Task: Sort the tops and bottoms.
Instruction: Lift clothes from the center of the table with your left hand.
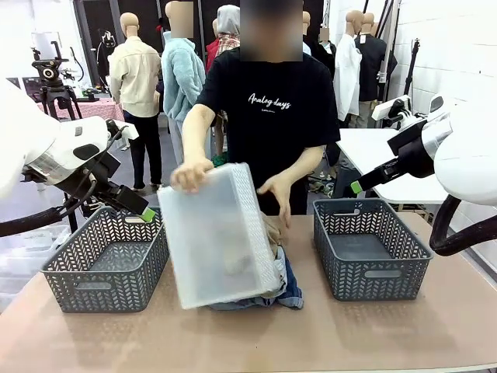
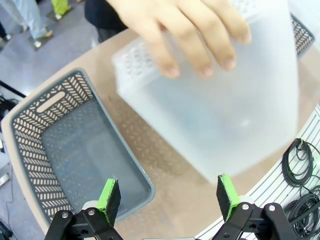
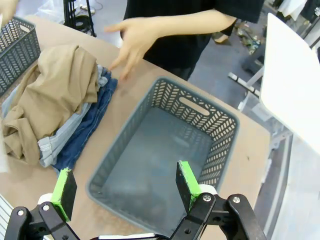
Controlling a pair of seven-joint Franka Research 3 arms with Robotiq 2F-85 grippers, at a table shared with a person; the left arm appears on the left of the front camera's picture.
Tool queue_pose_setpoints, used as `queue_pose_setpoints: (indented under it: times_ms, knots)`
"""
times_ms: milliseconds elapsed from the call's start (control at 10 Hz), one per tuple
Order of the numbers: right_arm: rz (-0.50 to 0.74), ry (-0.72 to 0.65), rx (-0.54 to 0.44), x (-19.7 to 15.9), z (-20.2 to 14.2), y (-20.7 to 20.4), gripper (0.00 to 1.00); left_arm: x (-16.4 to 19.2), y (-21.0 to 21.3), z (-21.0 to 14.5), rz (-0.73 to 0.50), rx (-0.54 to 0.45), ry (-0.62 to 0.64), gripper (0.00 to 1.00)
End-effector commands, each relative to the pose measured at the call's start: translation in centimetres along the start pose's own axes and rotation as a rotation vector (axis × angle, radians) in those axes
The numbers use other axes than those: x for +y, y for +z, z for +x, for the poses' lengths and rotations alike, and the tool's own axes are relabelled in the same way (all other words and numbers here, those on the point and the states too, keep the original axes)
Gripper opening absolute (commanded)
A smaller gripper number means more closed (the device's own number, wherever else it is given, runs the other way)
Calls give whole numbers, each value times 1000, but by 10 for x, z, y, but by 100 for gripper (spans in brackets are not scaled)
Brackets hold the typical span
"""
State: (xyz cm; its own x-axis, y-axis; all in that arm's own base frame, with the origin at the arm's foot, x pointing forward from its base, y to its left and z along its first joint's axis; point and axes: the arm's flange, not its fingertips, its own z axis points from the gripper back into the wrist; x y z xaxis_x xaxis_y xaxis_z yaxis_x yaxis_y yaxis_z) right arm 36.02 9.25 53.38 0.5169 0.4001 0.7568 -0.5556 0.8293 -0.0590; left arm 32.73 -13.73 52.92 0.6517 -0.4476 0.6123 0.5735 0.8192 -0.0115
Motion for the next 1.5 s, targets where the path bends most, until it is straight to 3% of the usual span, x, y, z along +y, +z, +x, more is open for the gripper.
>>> queue_pose_setpoints:
  times_ms: [0,1400]
  knots:
    - [8,5,0,-1,-1,-1,100,2,2,0,-7,-4,5,100]
    - [8,5,0,-1,-1,-1,100,2,2,0,-7,-4,5,100]
